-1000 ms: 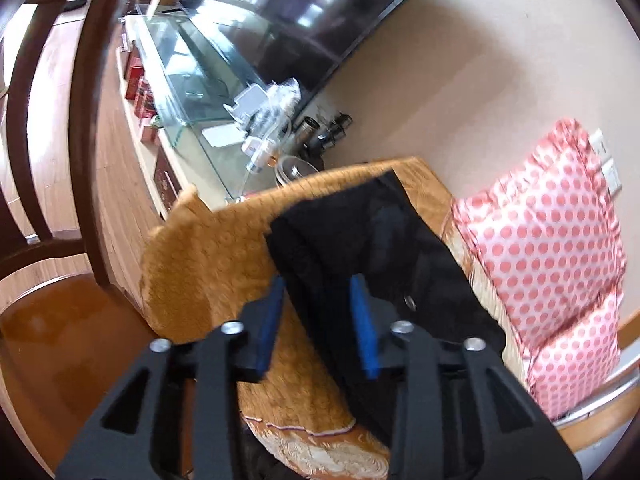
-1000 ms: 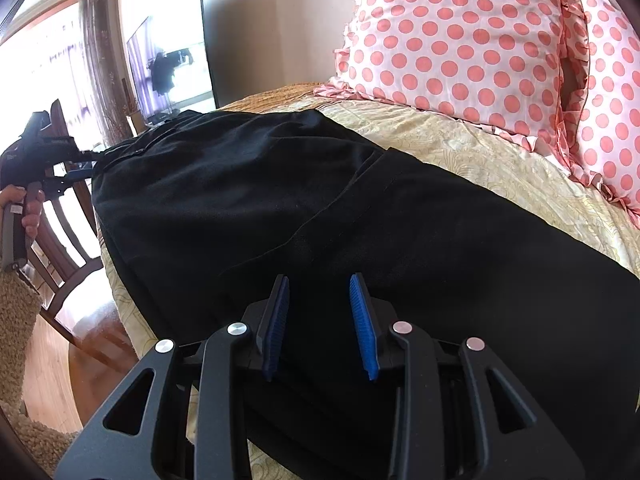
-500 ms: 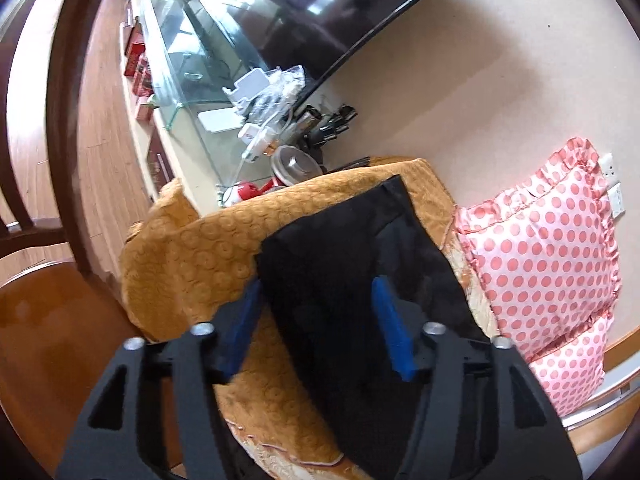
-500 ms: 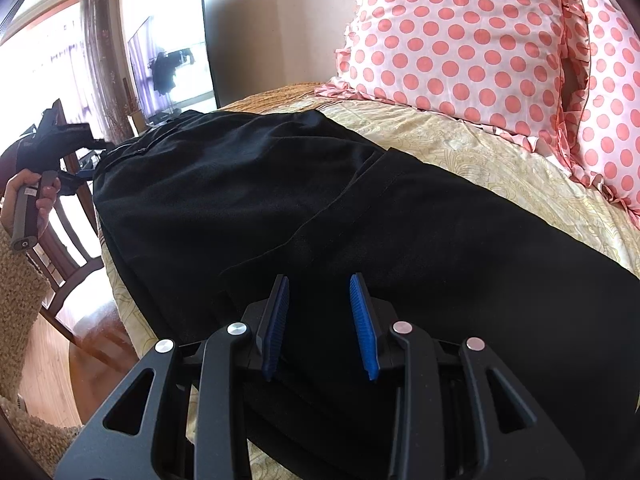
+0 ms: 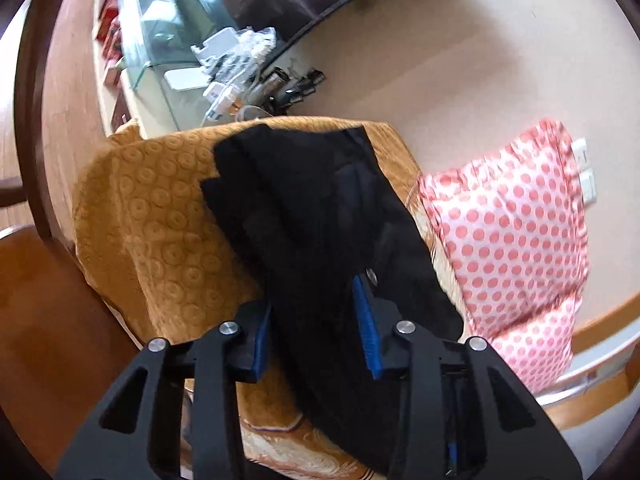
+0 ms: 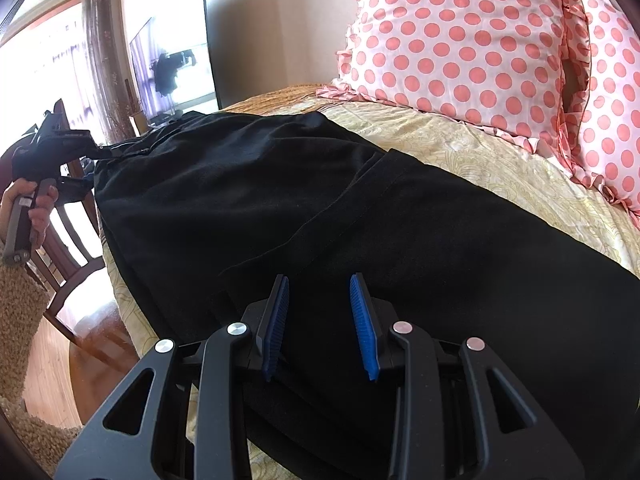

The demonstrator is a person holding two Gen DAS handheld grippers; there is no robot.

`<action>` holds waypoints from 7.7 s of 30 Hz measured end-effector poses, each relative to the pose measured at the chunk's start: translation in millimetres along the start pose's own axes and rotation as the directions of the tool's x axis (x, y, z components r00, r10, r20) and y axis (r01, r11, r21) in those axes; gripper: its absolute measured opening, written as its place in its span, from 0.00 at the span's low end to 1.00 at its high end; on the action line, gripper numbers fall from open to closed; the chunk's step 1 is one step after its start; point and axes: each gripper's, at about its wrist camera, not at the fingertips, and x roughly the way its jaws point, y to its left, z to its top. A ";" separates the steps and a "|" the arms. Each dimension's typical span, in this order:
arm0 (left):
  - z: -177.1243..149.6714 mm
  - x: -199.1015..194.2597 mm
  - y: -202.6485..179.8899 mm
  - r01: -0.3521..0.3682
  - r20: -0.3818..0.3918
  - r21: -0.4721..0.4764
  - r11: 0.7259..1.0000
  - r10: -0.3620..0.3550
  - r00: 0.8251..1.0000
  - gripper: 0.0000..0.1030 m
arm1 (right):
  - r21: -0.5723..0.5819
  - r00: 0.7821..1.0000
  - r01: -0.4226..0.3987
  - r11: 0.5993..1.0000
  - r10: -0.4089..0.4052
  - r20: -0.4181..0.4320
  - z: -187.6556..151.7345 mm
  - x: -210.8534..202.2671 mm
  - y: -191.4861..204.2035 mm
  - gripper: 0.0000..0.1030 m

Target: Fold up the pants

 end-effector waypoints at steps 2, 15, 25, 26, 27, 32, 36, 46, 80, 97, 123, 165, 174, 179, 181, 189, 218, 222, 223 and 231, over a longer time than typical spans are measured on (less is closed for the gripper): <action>4.6 -1.9 0.6 -0.021 0.026 -0.007 1.000 0.021 0.999 0.35 | -0.001 1.000 -0.001 1.000 0.001 0.002 0.0 -0.1 -0.2 0.33; -3.3 -11.1 -58.4 -0.136 0.137 0.256 0.957 0.103 0.985 0.08 | 0.015 0.996 -0.022 1.000 0.021 0.091 -24.1 -41.6 -19.8 0.73; -86.3 -28.0 -229.2 0.002 0.119 0.642 0.767 -0.102 0.988 0.08 | 0.251 0.973 0.044 0.967 -0.098 0.209 -57.4 -111.9 -95.3 0.82; -99.2 -25.2 -247.2 0.028 0.090 0.672 0.740 -0.119 0.989 0.08 | 0.274 0.970 0.055 0.960 -0.116 0.214 -62.3 -117.8 -103.4 0.82; -115.7 -20.5 -268.0 0.062 0.053 0.703 0.709 -0.139 0.989 0.08 | 0.301 0.967 0.062 0.952 -0.133 0.219 -67.6 -123.4 -111.3 0.82; -205.1 5.8 -333.7 0.219 -0.129 0.800 0.559 -0.196 0.972 0.08 | 0.407 0.952 0.084 0.909 -0.193 0.235 -92.7 -148.6 -141.3 0.82; -294.4 42.3 -349.7 0.365 -0.314 0.807 0.465 -0.185 0.931 0.08 | 0.455 0.945 0.123 0.882 -0.244 0.217 -111.7 -160.9 -156.7 0.82; -374.6 87.7 -332.3 0.446 -0.468 0.790 0.419 -0.056 0.882 0.08 | 0.523 0.942 0.157 0.838 -0.286 0.176 -134.6 -167.1 -182.2 0.82; -330.8 64.0 -266.2 0.136 -0.122 0.913 0.385 -0.059 0.991 0.93 | 0.274 0.951 0.124 0.954 -0.193 0.240 -35.5 -145.8 -132.8 0.81; -322.8 83.2 -213.0 0.127 -0.145 0.900 0.416 0.013 0.989 0.97 | 0.392 0.984 0.145 0.909 -0.172 0.036 -44.2 -134.6 -162.9 0.81; -325.1 85.3 -211.2 0.163 -0.162 0.912 0.378 -0.035 0.986 0.98 | 0.366 0.985 0.160 0.917 -0.122 -0.124 -14.0 -73.4 -236.7 0.64; -186.1 165.9 -261.9 0.188 -0.340 0.784 0.591 0.156 0.927 0.90 | 0.410 0.999 0.015 0.912 0.002 -0.041 -24.7 -71.8 -252.4 0.34; -203.0 185.3 -271.6 0.238 -0.408 0.793 0.561 0.198 0.891 0.80 | 0.360 1.000 -0.011 0.933 0.008 0.010 -20.9 -80.8 -242.1 0.22; -199.1 192.2 -274.6 0.231 -0.419 0.767 0.598 0.194 0.887 0.72 | 0.358 1.000 -0.008 0.934 0.005 0.010 -20.9 -81.1 -242.5 0.22; -195.7 192.4 -273.4 0.213 -0.409 0.755 0.620 0.192 0.892 0.55 | 0.355 1.000 -0.006 0.935 0.000 0.016 -20.6 -81.9 -241.3 0.21; -203.2 170.2 -288.5 0.203 -0.344 0.822 0.532 0.180 0.922 0.11 | 0.338 0.998 -0.002 0.941 -0.018 0.055 -5.2 -93.5 -232.8 0.18; -171.2 278.4 -368.4 -0.094 0.002 0.904 0.417 0.215 0.977 0.48 | 0.357 0.898 0.441 0.823 -0.407 -0.169 81.6 2.8 -310.9 0.53; -184.8 207.7 -368.3 -0.059 0.039 0.924 0.378 0.061 0.997 0.76 | 0.390 0.858 0.492 0.779 -0.510 -0.063 74.0 -52.5 -299.1 0.55; -193.1 193.6 -364.5 -0.017 0.003 0.927 0.376 0.037 0.999 0.78 | 0.379 0.874 0.459 0.804 -0.485 -0.029 73.5 -61.8 -288.9 0.55; -266.7 188.8 -323.7 0.141 -0.219 0.903 0.407 0.151 0.964 0.80 | 0.161 0.919 0.387 0.908 -0.366 -0.148 57.3 -22.8 -212.7 0.57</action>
